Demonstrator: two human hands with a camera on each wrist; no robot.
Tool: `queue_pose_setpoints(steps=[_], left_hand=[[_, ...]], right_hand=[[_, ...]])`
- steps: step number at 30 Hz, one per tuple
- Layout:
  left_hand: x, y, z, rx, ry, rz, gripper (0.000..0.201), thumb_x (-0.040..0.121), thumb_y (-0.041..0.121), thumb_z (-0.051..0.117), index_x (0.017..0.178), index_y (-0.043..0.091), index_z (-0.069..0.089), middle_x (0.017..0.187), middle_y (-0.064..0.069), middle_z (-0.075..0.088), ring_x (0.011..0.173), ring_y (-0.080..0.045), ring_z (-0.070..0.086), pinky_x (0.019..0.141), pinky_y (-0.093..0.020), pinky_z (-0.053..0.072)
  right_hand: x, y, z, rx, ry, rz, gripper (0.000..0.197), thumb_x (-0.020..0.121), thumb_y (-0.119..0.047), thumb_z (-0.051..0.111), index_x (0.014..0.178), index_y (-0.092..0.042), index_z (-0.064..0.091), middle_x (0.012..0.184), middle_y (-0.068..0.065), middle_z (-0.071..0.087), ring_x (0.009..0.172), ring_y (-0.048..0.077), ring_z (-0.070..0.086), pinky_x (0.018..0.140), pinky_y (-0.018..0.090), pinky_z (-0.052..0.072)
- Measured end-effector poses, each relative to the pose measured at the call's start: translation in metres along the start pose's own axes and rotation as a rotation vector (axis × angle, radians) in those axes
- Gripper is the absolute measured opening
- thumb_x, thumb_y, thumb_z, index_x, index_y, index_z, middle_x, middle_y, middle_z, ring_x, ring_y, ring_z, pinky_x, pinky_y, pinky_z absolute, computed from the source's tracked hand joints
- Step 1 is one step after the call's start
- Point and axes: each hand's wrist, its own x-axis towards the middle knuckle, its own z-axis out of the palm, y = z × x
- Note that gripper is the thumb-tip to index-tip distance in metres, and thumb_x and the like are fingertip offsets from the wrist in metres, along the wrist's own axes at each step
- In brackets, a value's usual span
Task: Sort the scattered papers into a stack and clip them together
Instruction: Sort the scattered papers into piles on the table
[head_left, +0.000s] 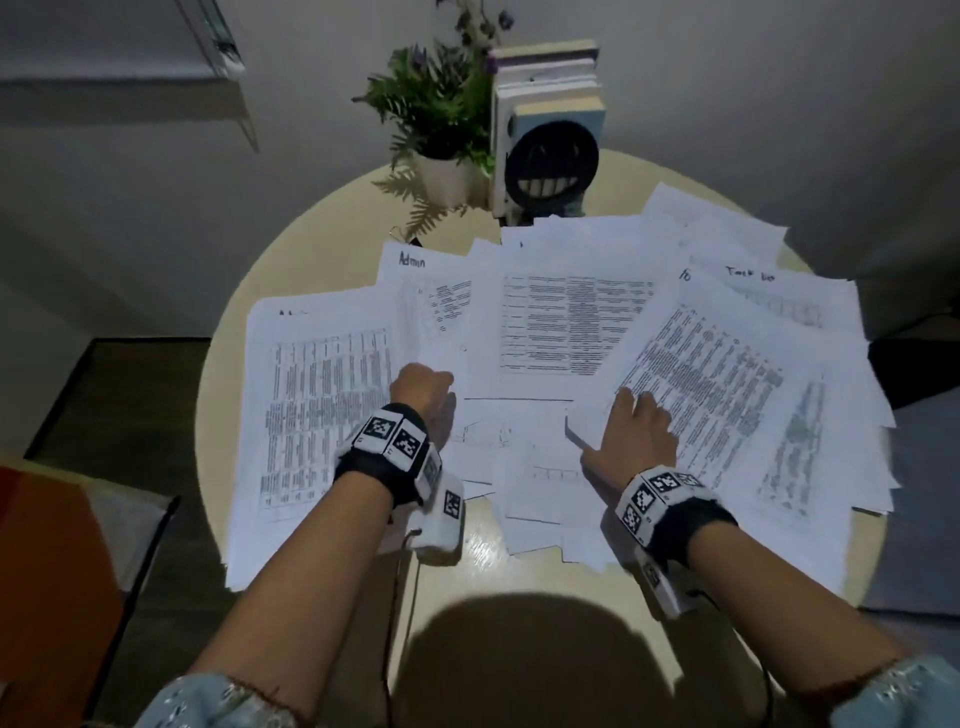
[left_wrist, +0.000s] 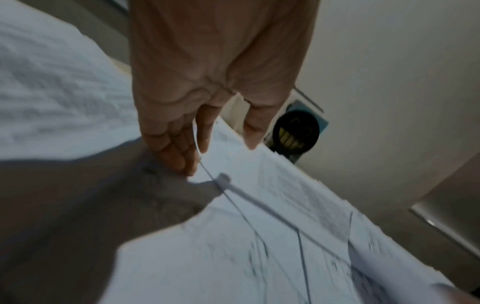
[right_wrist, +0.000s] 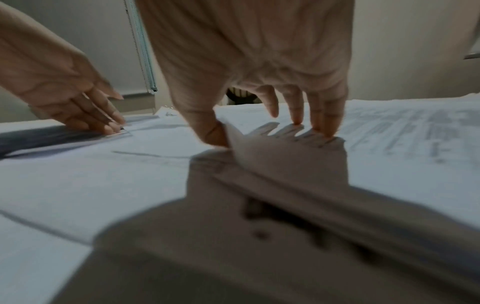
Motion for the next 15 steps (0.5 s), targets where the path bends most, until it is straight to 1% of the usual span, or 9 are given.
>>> queue_pose_setpoints(steps=[3, 5, 7, 8, 10, 11, 12, 14, 15], left_hand=[[0.002, 0.003, 0.044, -0.117, -0.068, -0.035, 0.012, 0.088, 0.012, 0.059, 0.083, 0.004, 0.050, 0.072, -0.011, 0.058, 0.069, -0.023, 0.056, 0.062, -0.016, 0.051], [0.006, 0.004, 0.069, -0.231, -0.049, -0.022, 0.017, 0.084, 0.012, 0.063, 0.072, 0.001, 0.058, 0.056, -0.010, 0.065, 0.062, -0.027, 0.060, 0.078, -0.036, 0.055], [0.001, 0.011, 0.089, -0.356, -0.003, -0.005, 0.014, 0.089, 0.007, 0.055, 0.078, -0.001, 0.057, 0.053, -0.011, 0.060, 0.051, -0.024, 0.053, 0.069, -0.039, 0.055], [-0.002, 0.016, 0.095, -0.371, 0.019, 0.004, 0.011, 0.092, 0.004, 0.050, 0.083, -0.001, 0.054, 0.056, -0.013, 0.057, 0.049, -0.023, 0.050, 0.060, -0.033, 0.054], [-0.006, 0.021, 0.099, -0.293, 0.015, 0.003, 0.014, 0.093, 0.000, 0.045, 0.081, 0.003, 0.051, 0.058, -0.013, 0.054, 0.045, -0.021, 0.048, 0.041, -0.022, 0.049], [-0.008, 0.021, 0.098, -0.233, -0.008, -0.001, 0.015, 0.094, 0.000, 0.044, 0.080, 0.004, 0.049, 0.056, -0.013, 0.053, 0.043, -0.020, 0.048, 0.036, -0.020, 0.045], [-0.005, 0.020, 0.093, -0.188, -0.046, -0.020, 0.016, 0.094, 0.001, 0.044, 0.078, 0.003, 0.048, 0.052, -0.012, 0.054, 0.040, -0.019, 0.048, 0.035, -0.020, 0.043], [-0.004, 0.016, 0.080, -0.095, -0.142, -0.060, 0.021, 0.096, 0.002, 0.043, 0.076, 0.002, 0.048, 0.037, -0.006, 0.054, 0.036, -0.018, 0.051, 0.037, -0.019, 0.042], [-0.005, 0.014, 0.073, -0.063, -0.157, -0.067, 0.022, 0.096, 0.002, 0.042, 0.075, 0.001, 0.049, 0.031, -0.001, 0.053, 0.032, -0.014, 0.053, 0.035, -0.017, 0.042]], right_hand=[[0.007, 0.033, -0.007, -0.023, 0.076, -0.072, 0.036, 0.089, -0.015, 0.049, 0.122, 0.000, 0.045, 0.125, 0.018, 0.046, 0.115, 0.034, 0.044, 0.087, 0.035, 0.042], [0.013, 0.050, -0.015, 0.103, 0.101, -0.068, 0.022, 0.091, -0.007, 0.046, 0.104, 0.006, 0.057, 0.093, 0.012, 0.054, 0.089, 0.028, 0.053, 0.065, 0.029, 0.041], [0.016, 0.062, -0.022, 0.281, 0.142, -0.024, 0.021, 0.091, -0.007, 0.047, 0.097, 0.010, 0.059, 0.072, 0.004, 0.047, 0.069, 0.022, 0.050, 0.053, 0.024, 0.034], [0.018, 0.065, -0.023, 0.281, 0.168, -0.065, 0.023, 0.091, -0.007, 0.047, 0.101, 0.010, 0.058, 0.080, 0.007, 0.052, 0.076, 0.025, 0.053, 0.056, 0.025, 0.037], [0.015, 0.064, -0.017, 0.185, 0.135, -0.312, 0.031, 0.091, -0.007, 0.046, 0.117, 0.009, 0.054, 0.122, 0.019, 0.053, 0.116, 0.034, 0.050, 0.089, 0.032, 0.043], [0.008, 0.061, -0.012, 0.157, 0.090, -0.472, 0.033, 0.090, -0.007, 0.045, 0.119, 0.008, 0.055, 0.133, 0.020, 0.049, 0.124, 0.035, 0.046, 0.100, 0.039, 0.041], [-0.001, 0.057, -0.009, 0.147, -0.012, -0.614, 0.035, 0.085, -0.010, 0.044, 0.110, 0.006, 0.062, 0.130, 0.022, 0.053, 0.119, 0.037, 0.052, 0.097, 0.047, 0.045], [-0.007, 0.059, 0.005, 0.060, -0.190, -0.818, 0.042, 0.074, -0.024, 0.035, 0.081, 0.000, 0.069, 0.109, 0.020, 0.066, 0.095, 0.038, 0.064, 0.071, 0.054, 0.055], [-0.009, 0.060, 0.003, 0.030, -0.284, -0.846, 0.044, 0.075, -0.031, 0.034, 0.079, -0.002, 0.067, 0.113, 0.017, 0.065, 0.100, 0.036, 0.062, 0.076, 0.053, 0.053]])
